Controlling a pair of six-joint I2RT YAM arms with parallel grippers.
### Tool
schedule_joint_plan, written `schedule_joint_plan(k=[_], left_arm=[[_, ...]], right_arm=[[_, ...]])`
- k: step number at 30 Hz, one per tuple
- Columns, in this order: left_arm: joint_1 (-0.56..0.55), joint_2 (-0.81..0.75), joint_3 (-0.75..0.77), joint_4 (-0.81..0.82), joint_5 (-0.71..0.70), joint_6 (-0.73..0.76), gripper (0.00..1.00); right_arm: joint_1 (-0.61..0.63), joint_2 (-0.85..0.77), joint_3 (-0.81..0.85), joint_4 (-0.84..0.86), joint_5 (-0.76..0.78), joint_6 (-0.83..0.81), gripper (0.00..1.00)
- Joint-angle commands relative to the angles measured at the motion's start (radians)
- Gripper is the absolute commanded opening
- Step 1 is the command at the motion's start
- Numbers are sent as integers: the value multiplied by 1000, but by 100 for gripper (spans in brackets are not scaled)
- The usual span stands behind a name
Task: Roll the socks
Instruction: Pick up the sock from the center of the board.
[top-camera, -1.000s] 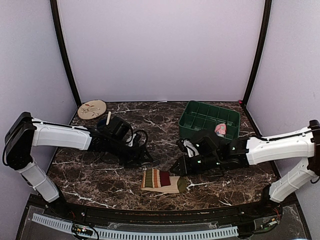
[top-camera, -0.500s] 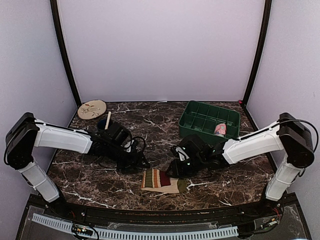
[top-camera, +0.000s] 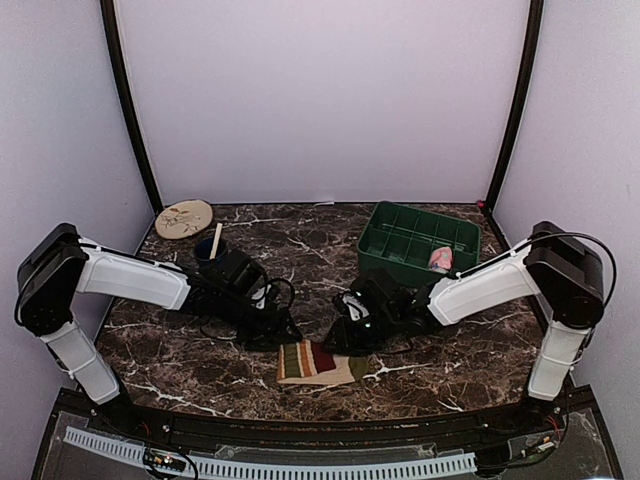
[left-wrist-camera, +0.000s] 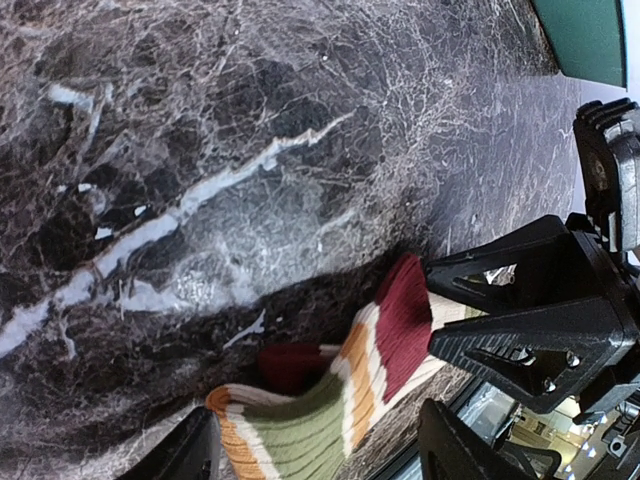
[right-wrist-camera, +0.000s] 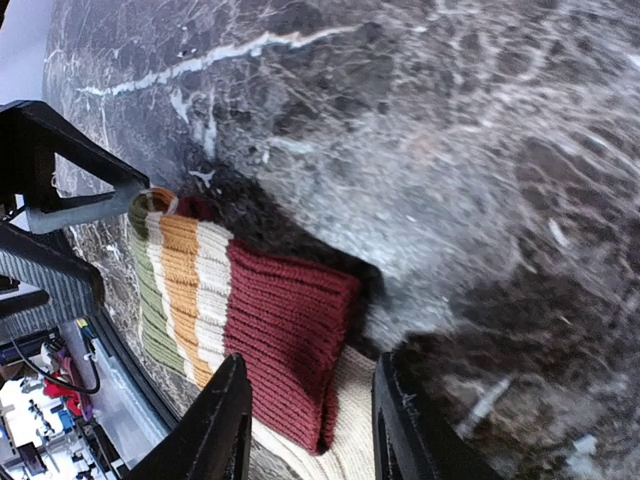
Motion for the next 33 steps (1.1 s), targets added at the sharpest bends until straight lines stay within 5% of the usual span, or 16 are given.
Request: schedule_joint_plan(k=[1, 28, 33], left_arm=[[-6, 6, -14, 26, 16, -2, 70], [-6, 18, -41, 75, 24, -17, 66], [-6, 23, -32, 68, 24, -13, 66]], right_arm=[[-3, 51, 29, 12, -53, 9, 39], [19, 137, 157, -176, -67, -78, 35], [39, 150, 182, -173, -74, -73, 19]])
